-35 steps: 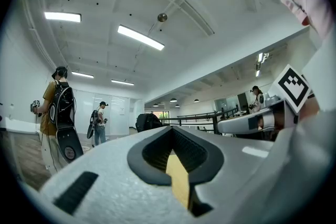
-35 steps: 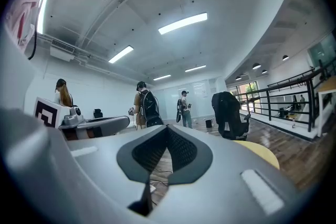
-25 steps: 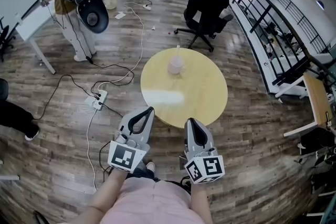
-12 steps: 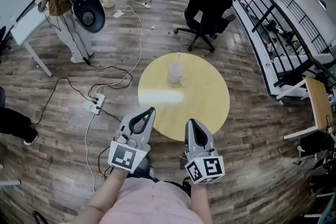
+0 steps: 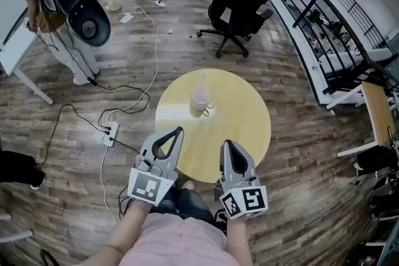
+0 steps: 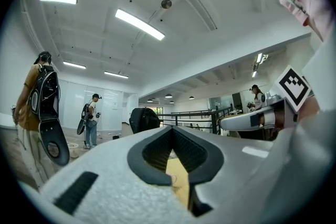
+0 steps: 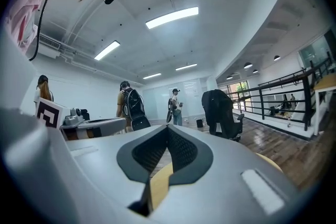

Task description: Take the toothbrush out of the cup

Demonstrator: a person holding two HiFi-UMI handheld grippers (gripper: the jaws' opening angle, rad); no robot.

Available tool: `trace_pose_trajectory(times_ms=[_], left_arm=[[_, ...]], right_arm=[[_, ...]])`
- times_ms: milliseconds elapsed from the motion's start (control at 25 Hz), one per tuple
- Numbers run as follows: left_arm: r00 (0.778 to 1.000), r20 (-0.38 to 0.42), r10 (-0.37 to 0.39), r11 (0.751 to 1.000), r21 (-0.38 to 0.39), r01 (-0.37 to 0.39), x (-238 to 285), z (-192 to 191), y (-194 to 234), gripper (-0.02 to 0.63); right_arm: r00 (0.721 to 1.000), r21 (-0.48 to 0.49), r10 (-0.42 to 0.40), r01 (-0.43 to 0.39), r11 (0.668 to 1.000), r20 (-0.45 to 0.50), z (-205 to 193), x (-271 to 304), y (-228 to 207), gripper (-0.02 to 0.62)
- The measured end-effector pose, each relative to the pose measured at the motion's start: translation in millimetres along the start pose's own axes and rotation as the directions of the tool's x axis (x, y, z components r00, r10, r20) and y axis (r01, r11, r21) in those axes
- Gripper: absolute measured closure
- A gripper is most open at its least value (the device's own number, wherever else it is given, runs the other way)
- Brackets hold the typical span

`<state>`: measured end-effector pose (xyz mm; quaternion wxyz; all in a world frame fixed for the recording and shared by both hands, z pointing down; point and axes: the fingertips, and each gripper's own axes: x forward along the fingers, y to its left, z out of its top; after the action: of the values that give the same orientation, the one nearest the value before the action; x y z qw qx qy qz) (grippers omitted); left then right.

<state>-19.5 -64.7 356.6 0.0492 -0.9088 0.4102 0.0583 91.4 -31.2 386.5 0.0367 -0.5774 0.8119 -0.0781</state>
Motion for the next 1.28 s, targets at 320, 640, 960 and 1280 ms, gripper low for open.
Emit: trace_pose_trajectory(times_ms=[320, 640, 960, 1280], left_arm=[[0.999, -0.037, 0.035, 0.999, -0.02, -0.036, 51.7, -23.3, 19.2, 0.61], [0.995, -0.057, 0.084, 0.996, -0.018, -0.085, 101.9, -44.7, 41.1, 0.611], [0.987, -0.136, 0.089, 0.994, -0.054, -0.097, 142.4, -86.2, 72.1, 0.61], [0.971, -0.2, 0.133, 0.978, -0.135, -0.162, 156.0, -131.0, 107.2, 0.609]], right_arm=[[1.0, 0.006, 0.021, -0.021, 1.0, -0.022, 0.3, 46.3, -45.0, 0.591], [0.996, -0.013, 0.074, -0.075, 0.997, -0.058, -5.5, 111.8, -88.8, 0.591], [0.981, 0.048, 0.093, -0.087, 0.995, -0.171, -54.2, 195.7, -113.3, 0.589], [0.938, 0.083, 0.136, -0.115, 0.99, -0.319, -128.1, 267.8, -121.5, 0.528]])
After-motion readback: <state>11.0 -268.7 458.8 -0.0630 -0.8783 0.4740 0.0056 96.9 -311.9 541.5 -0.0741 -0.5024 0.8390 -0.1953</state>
